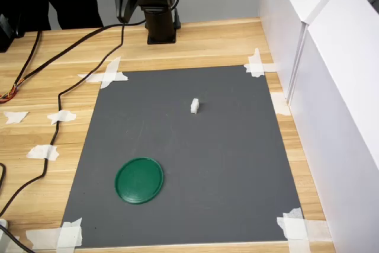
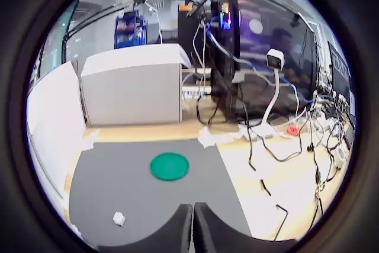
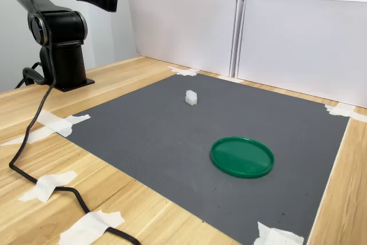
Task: Grasp a white terminal and put it on the green lid.
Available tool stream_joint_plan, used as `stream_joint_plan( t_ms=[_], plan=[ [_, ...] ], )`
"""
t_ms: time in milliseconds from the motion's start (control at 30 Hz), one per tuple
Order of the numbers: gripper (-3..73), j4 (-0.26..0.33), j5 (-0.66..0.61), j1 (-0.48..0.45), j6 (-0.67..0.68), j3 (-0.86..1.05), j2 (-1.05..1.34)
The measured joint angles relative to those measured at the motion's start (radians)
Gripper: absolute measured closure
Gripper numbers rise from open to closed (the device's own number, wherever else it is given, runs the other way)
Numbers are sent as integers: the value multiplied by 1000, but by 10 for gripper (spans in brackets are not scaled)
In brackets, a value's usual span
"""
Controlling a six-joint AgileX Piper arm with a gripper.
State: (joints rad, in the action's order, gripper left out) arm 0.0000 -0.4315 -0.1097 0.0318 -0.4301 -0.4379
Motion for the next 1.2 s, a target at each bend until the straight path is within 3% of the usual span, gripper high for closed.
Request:
stream_joint_plan(
  t_ms=[200, 500, 800, 967, 1200],
  plan=[
    [711, 0, -239, 0, 1, -187, -218],
    [711, 0, -436, 0, 84, -367, -529],
    [669, 109, -542, 0, 266, -489, -768],
    [491, 116, -592, 35, 320, -548, -855],
    [64, 99, -614, 132, 310, -595, -918]
  ],
)
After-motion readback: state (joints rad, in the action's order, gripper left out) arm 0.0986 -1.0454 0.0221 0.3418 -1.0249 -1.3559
